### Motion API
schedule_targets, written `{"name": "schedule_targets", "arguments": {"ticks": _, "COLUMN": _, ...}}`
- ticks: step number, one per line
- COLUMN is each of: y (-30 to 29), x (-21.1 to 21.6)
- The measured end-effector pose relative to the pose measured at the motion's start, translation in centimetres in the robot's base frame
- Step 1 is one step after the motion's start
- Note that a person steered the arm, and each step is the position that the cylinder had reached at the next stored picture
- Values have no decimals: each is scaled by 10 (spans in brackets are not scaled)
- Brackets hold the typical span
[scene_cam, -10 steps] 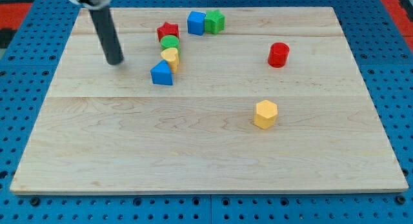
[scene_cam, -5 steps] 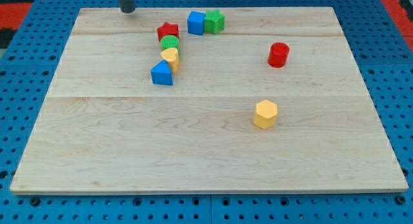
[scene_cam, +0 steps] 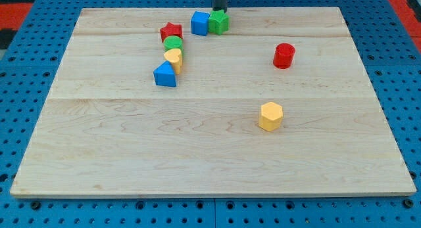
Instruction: Move the green star a bit down
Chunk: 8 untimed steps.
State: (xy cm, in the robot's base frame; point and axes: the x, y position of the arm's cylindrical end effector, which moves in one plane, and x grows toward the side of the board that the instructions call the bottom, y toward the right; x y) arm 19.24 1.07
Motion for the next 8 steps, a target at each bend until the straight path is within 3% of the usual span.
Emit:
{"name": "schedule_targets", "arguments": {"ticks": 7, "y": 34, "x": 69}}
{"name": "schedule_targets", "arguments": {"ticks": 8, "y": 53, "x": 15}}
